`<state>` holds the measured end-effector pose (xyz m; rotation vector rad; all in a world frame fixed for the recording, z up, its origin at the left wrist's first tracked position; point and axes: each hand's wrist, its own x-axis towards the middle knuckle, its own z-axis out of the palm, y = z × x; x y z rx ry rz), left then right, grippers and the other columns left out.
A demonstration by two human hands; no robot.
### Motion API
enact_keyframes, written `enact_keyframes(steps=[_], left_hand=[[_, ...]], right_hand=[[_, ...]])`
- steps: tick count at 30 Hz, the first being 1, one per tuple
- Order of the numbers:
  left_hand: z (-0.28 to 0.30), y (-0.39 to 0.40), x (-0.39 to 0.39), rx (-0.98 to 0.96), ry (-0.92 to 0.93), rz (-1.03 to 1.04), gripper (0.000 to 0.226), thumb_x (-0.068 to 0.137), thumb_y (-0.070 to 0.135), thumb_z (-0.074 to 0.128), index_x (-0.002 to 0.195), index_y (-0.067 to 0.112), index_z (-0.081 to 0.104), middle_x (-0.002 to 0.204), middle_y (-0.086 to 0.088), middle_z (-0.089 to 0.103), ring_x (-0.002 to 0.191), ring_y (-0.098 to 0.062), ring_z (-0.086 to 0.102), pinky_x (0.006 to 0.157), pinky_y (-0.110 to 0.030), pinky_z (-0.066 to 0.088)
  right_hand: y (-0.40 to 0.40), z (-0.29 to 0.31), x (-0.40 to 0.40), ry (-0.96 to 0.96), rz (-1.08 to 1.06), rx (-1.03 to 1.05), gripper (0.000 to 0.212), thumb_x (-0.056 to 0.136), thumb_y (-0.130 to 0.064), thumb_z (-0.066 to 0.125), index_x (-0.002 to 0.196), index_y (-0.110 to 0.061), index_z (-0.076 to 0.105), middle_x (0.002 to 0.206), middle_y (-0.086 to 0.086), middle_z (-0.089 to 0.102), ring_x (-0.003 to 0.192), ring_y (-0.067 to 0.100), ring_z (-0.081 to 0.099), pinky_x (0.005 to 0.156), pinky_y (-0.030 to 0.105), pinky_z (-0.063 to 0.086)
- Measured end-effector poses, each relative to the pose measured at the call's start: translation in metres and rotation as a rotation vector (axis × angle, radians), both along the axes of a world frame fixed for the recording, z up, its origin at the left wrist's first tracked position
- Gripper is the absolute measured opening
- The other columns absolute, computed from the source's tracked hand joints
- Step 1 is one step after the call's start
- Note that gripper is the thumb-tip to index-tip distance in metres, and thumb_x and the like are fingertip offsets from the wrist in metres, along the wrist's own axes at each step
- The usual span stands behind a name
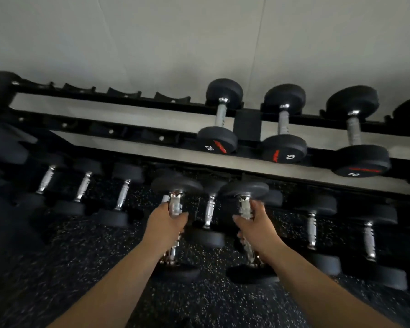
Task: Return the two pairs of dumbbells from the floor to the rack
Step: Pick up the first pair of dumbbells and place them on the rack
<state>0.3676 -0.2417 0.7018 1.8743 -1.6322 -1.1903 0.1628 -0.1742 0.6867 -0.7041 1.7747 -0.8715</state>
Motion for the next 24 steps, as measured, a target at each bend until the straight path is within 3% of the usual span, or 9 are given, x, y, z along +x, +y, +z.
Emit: enact_keyframes(steps=[4, 7, 9, 13, 17, 20, 24], left_hand=[[0.019, -0.052, 0.042, -0.016, -0.005, -0.004, 0.017, 0.083, 0.021, 0.067, 0.082, 0.009, 0.056, 0.064, -0.001, 0.057, 0.047, -0.006, 0.051, 0.033, -0.010, 0.034], [0.028, -0.085, 0.064, -0.021, -0.002, -0.008, 0.016, 0.083, 0.022, 0.067, 0.079, 0.012, 0.054, 0.069, -0.006, 0.062, 0.055, -0.014, 0.056, 0.048, -0.025, 0.043], [0.030, -0.106, 0.077, -0.036, 0.006, -0.006, 0.021, 0.082, 0.021, 0.068, 0.072, 0.017, 0.050, 0.067, -0.004, 0.061, 0.054, -0.014, 0.056, 0.049, -0.028, 0.042], [0.031, -0.148, 0.100, -0.026, 0.032, 0.023, 0.021, 0.083, 0.017, 0.069, 0.070, 0.017, 0.052, 0.059, 0.000, 0.059, 0.046, -0.009, 0.053, 0.044, -0.023, 0.040], [0.033, -0.192, 0.125, -0.050, 0.019, 0.069, 0.015, 0.082, 0.017, 0.069, 0.082, 0.009, 0.056, 0.062, -0.001, 0.058, 0.048, -0.008, 0.053, 0.037, -0.012, 0.038], [0.040, -0.224, 0.150, -0.082, 0.012, 0.109, 0.015, 0.081, 0.016, 0.070, 0.078, 0.012, 0.056, 0.060, -0.001, 0.057, 0.047, -0.009, 0.052, 0.034, -0.010, 0.036], [0.047, -0.265, 0.191, -0.096, 0.003, 0.132, 0.015, 0.081, 0.016, 0.069, 0.082, 0.006, 0.059, 0.067, -0.012, 0.065, 0.053, -0.020, 0.057, 0.049, -0.028, 0.046]], right_hand=[[-0.048, 0.009, 0.045, 0.003, -0.029, -0.021, 0.055, 0.086, -0.023, 0.063, 0.133, -0.025, 0.036, 0.087, 0.005, 0.065, 0.052, 0.013, 0.061, 0.045, 0.024, 0.047], [-0.081, 0.016, 0.069, -0.019, -0.039, -0.034, 0.054, 0.086, -0.025, 0.063, 0.133, -0.027, 0.035, 0.096, 0.004, 0.065, 0.054, 0.012, 0.060, 0.041, 0.020, 0.045], [-0.104, 0.020, 0.082, -0.018, -0.032, -0.042, 0.053, 0.087, -0.025, 0.062, 0.132, -0.027, 0.035, 0.093, -0.001, 0.063, 0.055, 0.011, 0.060, 0.044, 0.022, 0.047], [-0.158, 0.023, 0.107, -0.051, -0.025, -0.064, 0.054, 0.087, -0.020, 0.062, 0.133, -0.024, 0.034, 0.091, 0.001, 0.061, 0.051, 0.013, 0.057, 0.051, 0.028, 0.050], [-0.215, 0.024, 0.134, -0.052, 0.022, -0.085, 0.055, 0.087, -0.019, 0.062, 0.134, -0.023, 0.034, 0.095, 0.006, 0.062, 0.051, 0.014, 0.057, 0.048, 0.027, 0.048], [-0.251, 0.030, 0.158, -0.050, 0.049, -0.108, 0.055, 0.087, -0.017, 0.063, 0.135, -0.021, 0.035, 0.092, 0.008, 0.062, 0.054, 0.017, 0.056, 0.048, 0.026, 0.047], [-0.294, 0.039, 0.196, -0.055, 0.068, -0.112, 0.052, 0.087, -0.017, 0.063, 0.131, -0.023, 0.036, 0.093, 0.004, 0.062, 0.051, 0.014, 0.057, 0.046, 0.024, 0.047]])
